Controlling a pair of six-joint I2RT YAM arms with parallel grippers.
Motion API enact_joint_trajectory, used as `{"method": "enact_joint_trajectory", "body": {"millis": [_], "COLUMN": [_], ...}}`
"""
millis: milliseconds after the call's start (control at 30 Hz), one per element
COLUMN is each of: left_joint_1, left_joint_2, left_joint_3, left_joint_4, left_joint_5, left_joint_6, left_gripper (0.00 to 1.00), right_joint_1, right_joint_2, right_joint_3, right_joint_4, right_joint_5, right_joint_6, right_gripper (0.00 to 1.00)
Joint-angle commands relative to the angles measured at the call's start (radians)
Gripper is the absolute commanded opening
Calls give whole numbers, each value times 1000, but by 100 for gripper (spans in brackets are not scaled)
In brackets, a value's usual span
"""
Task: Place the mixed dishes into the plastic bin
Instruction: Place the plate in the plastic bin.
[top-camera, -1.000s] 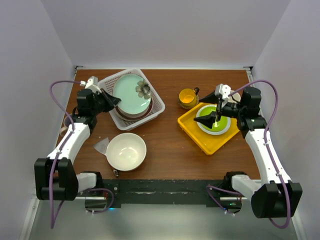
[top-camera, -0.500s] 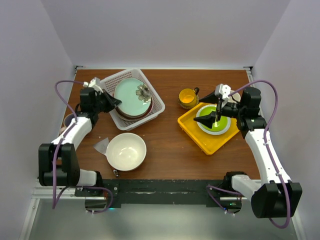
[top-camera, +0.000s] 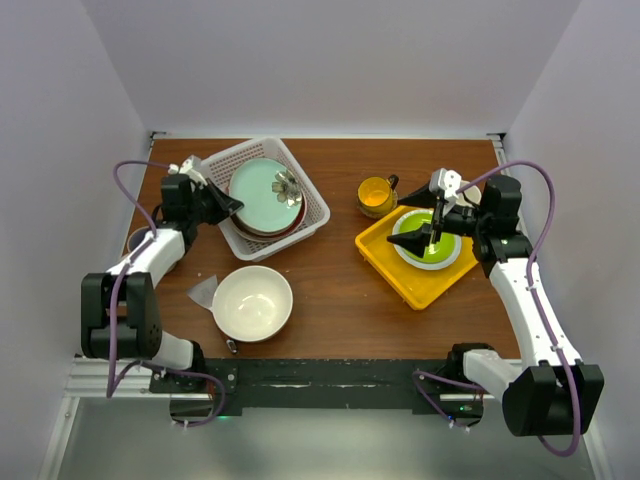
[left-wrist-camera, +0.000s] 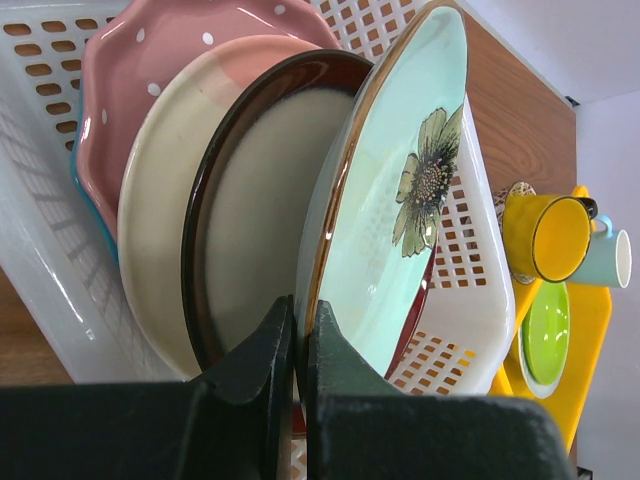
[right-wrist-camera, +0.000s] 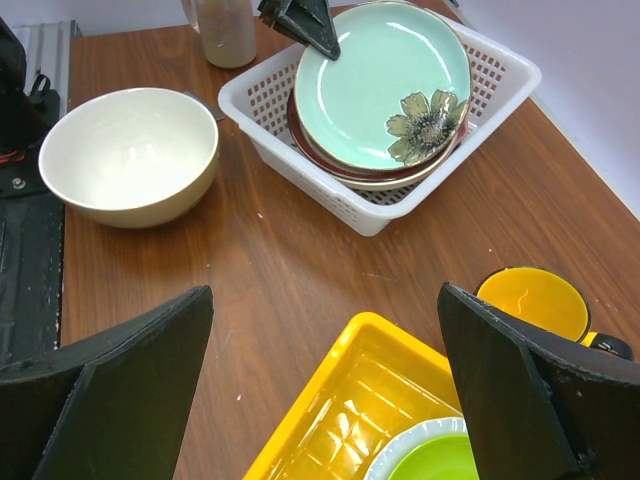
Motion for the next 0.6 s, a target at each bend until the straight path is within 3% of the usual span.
{"method": "enact_joint_trajectory", "body": {"millis": [0,433,567], "left_joint_1": [12,12,12], "left_joint_2": [-4,51,49], "left_joint_3": [81,121,130], "left_joint_4": [146,42,16], "left_joint_5": [67,51,35], "left_joint_6": [-10,33,50], "left_gripper": [0,0,16], "right_joint_1": [-4,-3,-3], "right_joint_2": [-6,-4,-4], "right_joint_3": [-3,-3,-4], "right_joint_4": [31,34,34], "right_joint_5": [-9,-12,-12], "right_joint_6": [11,12,12], "right_gripper": [98,98,98]}}
